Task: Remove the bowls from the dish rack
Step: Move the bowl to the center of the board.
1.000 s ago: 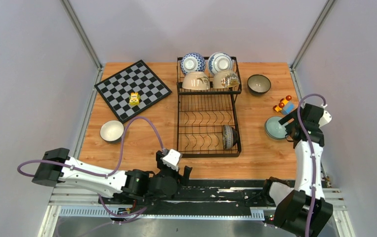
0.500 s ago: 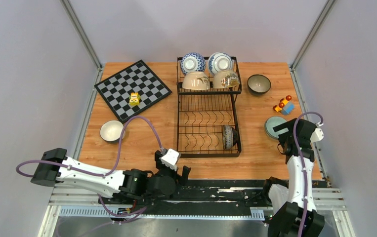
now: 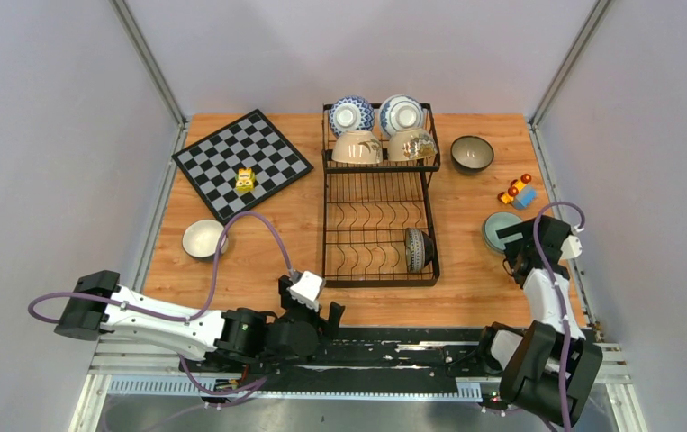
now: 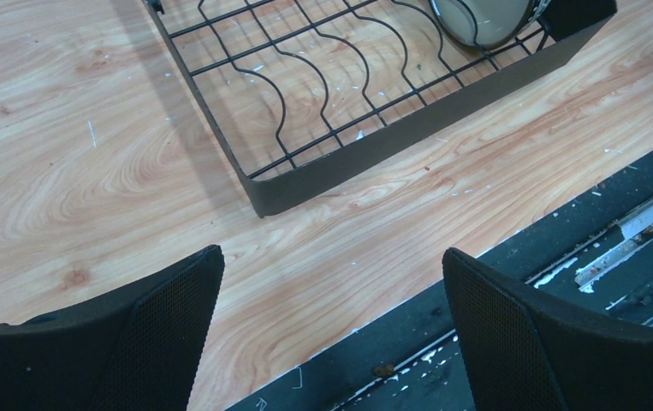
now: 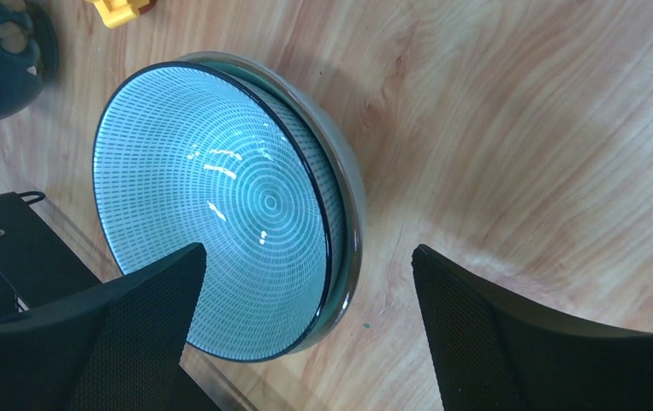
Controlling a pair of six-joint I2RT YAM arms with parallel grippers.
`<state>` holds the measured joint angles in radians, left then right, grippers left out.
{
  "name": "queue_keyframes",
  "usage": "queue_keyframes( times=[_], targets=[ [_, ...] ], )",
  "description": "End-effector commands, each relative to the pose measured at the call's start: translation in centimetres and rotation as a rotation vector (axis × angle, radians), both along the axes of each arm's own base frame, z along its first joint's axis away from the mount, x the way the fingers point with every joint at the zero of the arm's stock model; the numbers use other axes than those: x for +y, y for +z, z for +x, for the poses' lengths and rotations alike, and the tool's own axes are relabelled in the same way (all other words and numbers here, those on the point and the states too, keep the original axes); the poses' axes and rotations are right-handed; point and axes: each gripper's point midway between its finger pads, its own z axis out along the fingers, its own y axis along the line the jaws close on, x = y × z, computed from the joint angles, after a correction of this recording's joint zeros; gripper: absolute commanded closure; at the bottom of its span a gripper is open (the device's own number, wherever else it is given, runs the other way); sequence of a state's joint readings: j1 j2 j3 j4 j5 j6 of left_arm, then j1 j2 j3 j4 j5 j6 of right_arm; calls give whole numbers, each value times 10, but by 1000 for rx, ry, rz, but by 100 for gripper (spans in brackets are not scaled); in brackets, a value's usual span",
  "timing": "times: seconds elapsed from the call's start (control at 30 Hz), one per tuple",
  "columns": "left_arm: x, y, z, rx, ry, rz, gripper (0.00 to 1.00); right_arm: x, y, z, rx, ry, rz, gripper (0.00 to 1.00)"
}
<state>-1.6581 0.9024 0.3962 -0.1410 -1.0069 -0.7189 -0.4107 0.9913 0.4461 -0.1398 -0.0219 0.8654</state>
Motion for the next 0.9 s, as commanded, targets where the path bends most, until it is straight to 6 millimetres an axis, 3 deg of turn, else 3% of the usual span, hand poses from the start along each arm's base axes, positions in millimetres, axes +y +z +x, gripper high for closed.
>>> queue_keyframes(
  times=[0.0,0.27,0.87],
  targets=[
    [8,-2,6,-14,51,-11,0,-3,12,19,-66,13,22,8],
    [8,-4,7,-21,56,20,0,-1,6,33,-83,33,52,22],
    [14,-3,11,-36,87,62,0,21,2,77,-97,108,55,33]
  ],
)
